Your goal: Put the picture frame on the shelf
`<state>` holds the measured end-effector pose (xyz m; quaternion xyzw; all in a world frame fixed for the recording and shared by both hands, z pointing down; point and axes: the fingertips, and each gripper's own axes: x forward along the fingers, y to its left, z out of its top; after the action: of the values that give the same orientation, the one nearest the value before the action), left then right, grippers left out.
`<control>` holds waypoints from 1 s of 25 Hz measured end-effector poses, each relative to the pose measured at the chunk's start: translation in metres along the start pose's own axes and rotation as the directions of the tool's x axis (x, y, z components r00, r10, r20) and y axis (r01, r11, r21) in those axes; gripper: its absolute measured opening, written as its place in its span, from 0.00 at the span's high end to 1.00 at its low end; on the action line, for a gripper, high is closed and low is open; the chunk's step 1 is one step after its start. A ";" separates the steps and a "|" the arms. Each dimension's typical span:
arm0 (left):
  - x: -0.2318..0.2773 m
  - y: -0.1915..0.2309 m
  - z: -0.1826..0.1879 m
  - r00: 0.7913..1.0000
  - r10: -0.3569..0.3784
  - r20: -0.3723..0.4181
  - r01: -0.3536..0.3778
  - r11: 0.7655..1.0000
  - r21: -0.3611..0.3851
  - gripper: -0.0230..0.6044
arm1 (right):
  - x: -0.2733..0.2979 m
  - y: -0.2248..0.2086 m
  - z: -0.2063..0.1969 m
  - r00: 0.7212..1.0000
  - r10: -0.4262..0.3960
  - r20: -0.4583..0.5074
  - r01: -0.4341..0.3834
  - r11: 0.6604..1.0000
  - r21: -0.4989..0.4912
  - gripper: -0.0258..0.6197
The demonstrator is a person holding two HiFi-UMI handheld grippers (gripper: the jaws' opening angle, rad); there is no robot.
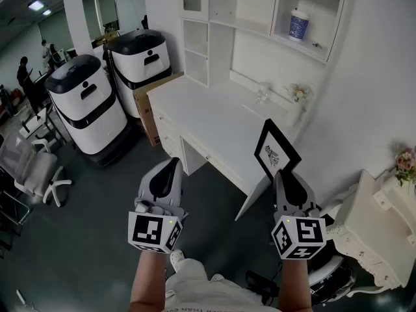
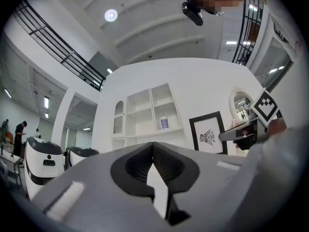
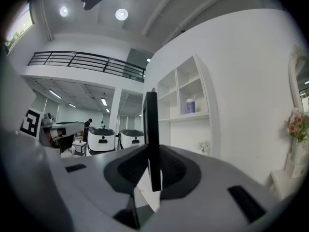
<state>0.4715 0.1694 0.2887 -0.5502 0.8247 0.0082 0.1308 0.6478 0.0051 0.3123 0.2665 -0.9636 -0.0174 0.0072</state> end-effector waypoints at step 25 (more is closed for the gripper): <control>0.045 0.116 -0.034 0.996 0.088 0.023 -0.088 0.996 -0.001 0.95 | 0.114 0.073 0.000 0.999 0.045 -0.006 -0.045 0.998 -0.050 0.85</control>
<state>0.3428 0.1689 0.2958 -0.5131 0.8466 0.0203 0.1399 0.5120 0.0092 0.3153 0.2446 -0.9686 -0.0407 0.0168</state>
